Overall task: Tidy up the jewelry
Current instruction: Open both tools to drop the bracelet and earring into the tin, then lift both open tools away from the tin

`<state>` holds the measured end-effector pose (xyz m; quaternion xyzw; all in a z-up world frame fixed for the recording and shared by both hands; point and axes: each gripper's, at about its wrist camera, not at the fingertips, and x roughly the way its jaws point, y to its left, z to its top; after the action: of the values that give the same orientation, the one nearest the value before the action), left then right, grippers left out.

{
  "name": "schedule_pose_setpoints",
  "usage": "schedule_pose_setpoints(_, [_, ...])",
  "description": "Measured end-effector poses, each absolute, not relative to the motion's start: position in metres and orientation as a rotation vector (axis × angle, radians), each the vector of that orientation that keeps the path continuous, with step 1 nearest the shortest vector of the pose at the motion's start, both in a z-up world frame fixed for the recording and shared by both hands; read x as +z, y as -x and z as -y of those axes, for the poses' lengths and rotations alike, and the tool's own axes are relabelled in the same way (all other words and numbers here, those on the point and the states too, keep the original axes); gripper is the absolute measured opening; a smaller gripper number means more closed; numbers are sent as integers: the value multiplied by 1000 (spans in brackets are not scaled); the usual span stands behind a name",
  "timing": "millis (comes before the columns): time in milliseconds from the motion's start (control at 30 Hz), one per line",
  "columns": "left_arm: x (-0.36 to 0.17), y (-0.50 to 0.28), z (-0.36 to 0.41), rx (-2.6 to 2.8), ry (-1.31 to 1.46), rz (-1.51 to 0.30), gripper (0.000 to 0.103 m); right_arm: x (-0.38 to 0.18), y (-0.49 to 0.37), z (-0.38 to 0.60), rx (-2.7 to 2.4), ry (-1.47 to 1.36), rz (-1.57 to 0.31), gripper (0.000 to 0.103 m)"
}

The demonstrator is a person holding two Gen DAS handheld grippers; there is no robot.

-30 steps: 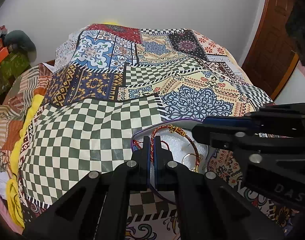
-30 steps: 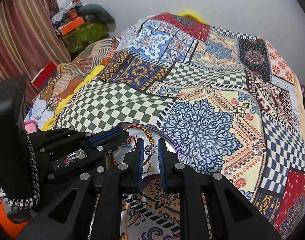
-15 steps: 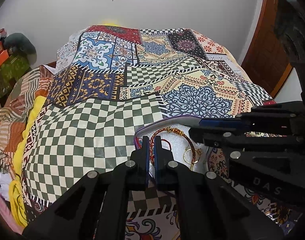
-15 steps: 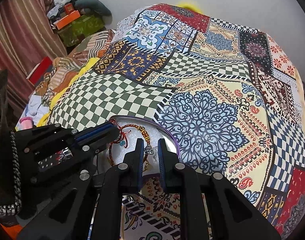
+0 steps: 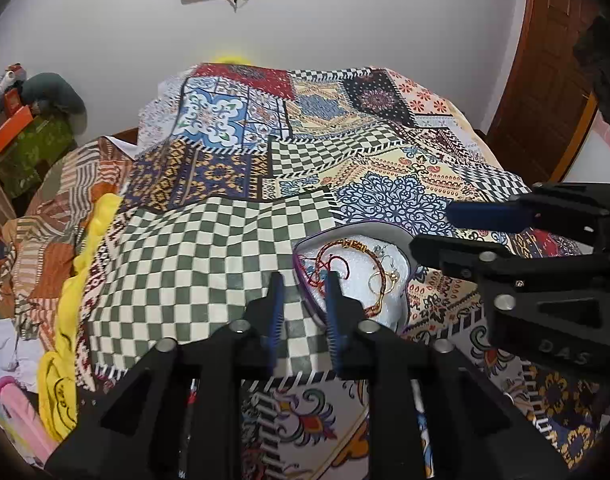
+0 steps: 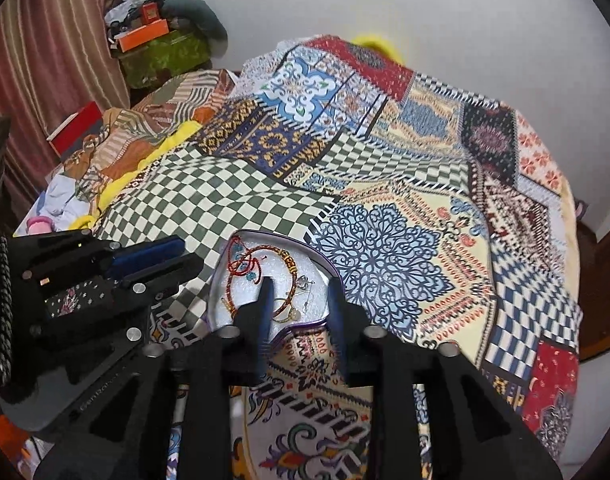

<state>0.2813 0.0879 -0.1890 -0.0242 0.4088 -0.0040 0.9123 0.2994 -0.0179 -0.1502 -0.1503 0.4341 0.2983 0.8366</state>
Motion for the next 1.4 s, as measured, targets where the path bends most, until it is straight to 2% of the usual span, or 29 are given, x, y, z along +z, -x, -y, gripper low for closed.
schedule_pose_setpoints(67, [-184,-273,-89,-2,49,-832,29,-144,-293,20,627,320,-899,36])
schedule_pose_setpoints(400, [-154,-233,-85,-9,43,-791,32,-118,-260,36,615,310,-824,36])
schedule_pose_setpoints(633, [-144,-205,-71,-31,18,-774,40,-109,-237,53,609,274,-806,36])
schedule_pose_setpoints(733, [-146,-193,-64,-50,23,-782,43,-108,-226,59,601,276,-798,36])
schedule_pose_setpoints(1400, [-201,-175,-32,-132,70,-919,43,-161,-194,105,588,158,-973,36])
